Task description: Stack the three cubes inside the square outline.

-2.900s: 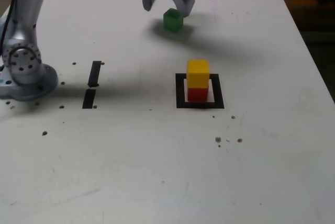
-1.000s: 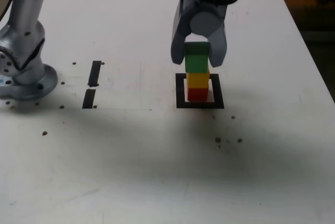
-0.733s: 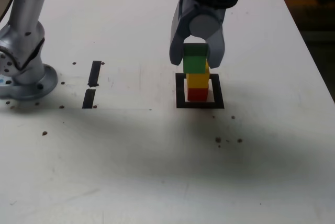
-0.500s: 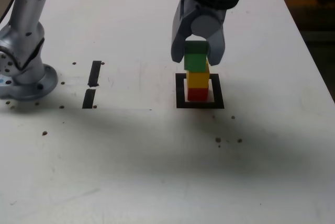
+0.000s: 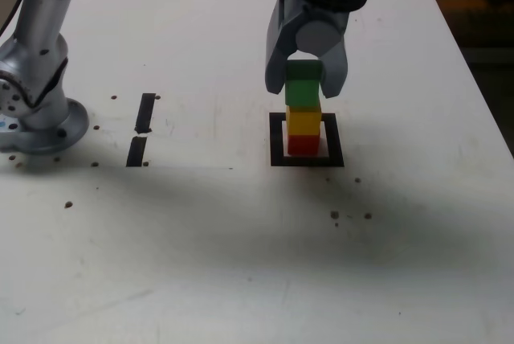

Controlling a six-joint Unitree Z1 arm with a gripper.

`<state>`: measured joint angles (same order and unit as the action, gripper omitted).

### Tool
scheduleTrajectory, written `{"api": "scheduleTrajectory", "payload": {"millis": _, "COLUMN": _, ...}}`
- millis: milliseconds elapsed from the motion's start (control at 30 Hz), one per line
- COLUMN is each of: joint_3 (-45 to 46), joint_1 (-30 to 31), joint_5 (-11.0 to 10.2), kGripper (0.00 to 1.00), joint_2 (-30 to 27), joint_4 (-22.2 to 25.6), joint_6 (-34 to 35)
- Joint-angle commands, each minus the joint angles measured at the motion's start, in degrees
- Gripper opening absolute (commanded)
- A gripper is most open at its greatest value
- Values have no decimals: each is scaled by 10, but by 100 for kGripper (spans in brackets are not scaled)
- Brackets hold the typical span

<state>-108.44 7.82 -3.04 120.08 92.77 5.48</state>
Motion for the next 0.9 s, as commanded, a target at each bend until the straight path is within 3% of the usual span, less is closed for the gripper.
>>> {"api": "scheduleTrajectory", "payload": {"millis": 0, "joint_3": -3, "joint_1": -1, "joint_5": 1, "kGripper": 31, "joint_2": 4, "joint_4": 6, "joint_6": 1}}
{"api": "scheduleTrajectory", "payload": {"millis": 100, "joint_3": -5, "joint_1": -1, "joint_5": 1, "kGripper": 35, "joint_2": 6, "joint_4": 6, "joint_6": 1}}
{"api": "scheduleTrajectory", "payload": {"millis": 267, "joint_3": -2, "joint_1": -1, "joint_5": 2, "kGripper": 53, "joint_2": 9, "joint_4": 6, "joint_6": 1}}
{"api": "scheduleTrajectory", "payload": {"millis": 533, "joint_3": 1, "joint_1": -1, "joint_5": 4, "kGripper": 97, "joint_2": 6, "joint_4": 5, "joint_6": 1}}
{"api": "scheduleTrajectory", "payload": {"millis": 733, "joint_3": 5, "joint_1": 0, "joint_5": 9, "kGripper": 100, "joint_2": -7, "joint_4": 8, "joint_6": 2}}
{"api": "scheduleTrajectory", "payload": {"millis": 867, "joint_3": 34, "joint_1": -1, "joint_5": 1, "kGripper": 100, "joint_2": -63, "joint_4": 9, "joint_6": 4}}
